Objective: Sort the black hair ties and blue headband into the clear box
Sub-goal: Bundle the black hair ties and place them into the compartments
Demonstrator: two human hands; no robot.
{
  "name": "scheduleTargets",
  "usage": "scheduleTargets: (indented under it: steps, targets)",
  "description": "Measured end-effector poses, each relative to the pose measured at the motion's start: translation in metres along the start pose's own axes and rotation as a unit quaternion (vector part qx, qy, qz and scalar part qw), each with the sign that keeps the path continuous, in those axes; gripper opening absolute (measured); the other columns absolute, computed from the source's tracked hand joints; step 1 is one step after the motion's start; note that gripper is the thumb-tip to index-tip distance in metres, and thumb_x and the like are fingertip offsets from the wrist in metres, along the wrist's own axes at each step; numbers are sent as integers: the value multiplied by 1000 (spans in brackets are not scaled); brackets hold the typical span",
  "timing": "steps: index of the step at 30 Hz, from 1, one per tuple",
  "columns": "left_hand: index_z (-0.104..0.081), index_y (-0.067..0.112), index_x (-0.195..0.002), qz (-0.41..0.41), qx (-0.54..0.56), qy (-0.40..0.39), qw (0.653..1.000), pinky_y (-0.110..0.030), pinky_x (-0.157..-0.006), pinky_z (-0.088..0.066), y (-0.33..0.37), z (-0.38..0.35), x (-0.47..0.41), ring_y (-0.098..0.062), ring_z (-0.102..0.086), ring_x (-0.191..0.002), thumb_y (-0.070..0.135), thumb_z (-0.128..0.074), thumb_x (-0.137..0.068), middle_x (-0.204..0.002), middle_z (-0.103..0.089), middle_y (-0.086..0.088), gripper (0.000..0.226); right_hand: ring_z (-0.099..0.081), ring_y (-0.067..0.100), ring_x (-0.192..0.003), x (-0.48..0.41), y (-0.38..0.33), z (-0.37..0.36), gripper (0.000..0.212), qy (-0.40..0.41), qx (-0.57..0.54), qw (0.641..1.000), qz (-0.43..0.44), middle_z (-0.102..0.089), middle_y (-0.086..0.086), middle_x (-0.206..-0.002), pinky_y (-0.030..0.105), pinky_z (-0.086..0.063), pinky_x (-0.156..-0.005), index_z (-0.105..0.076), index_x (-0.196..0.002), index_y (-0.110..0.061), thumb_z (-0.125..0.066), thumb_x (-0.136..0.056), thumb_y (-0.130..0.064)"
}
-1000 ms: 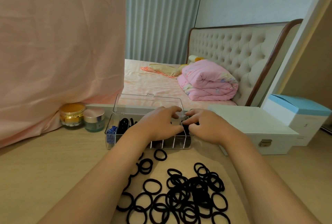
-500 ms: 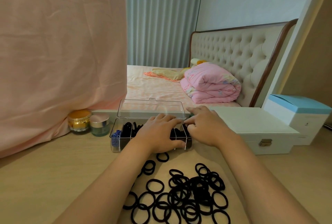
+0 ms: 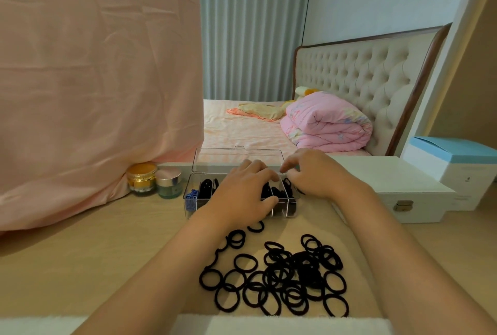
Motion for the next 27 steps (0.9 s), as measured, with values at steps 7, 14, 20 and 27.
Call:
scheduleTargets:
  steps: [7, 14, 20, 27]
  targets:
    - [-56, 30, -123, 19, 66, -185, 980, -29, -88, -49, 30, -25, 33, -10, -55, -99, 52, -65, -87, -113, -56, 13, 43, -71, 22, -91, 55, -13, -28, 24, -216, -21, 976, -35, -73, -2, -107, 36, -60, -77, -72, -103, -39, -59, -87, -27]
    - [-29, 42, -149, -17, -33, -293, 955, -41, -100, -42, 40, -69, 65, -13, -31, -131, 79, -64, -71, -144, -32, 12, 93, -43, 30, -139, 121, 21, -65, 110, -375, 50, 914, -148, -30, -2, -161, 37, -54, -90, -21, -156, -45, -90, -70, -38]
    - [-50, 39, -137, 2, -8, -251, 968, -37, -101, -46, 25, -57, 64, -11, -39, -124, 64, -62, -85, -134, -43, 10, 59, -55, 31, -125, 132, 25, -71, 113, -369, 107, 911, -153, -35, 2, -157, 40, -57, -92, -21, -157, -43, -91, -70, -27]
    - [-46, 35, -143, 46, 43, -234, 970, -34, -105, -45, -5, -40, 69, -11, -46, -127, 53, -64, -90, -141, -45, 11, 59, -70, 21, -100, 98, -11, -82, 85, -304, 44, 948, -88, -53, 5, -145, 30, -60, -82, -38, -155, -27, -82, -82, -19]
Point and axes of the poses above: each hand's wrist, its own x-axis away from the middle knuckle, its own z-axis out of the back of the hand, y = z × x, the point moved 10 cm from there along -x, towards the middle knuckle
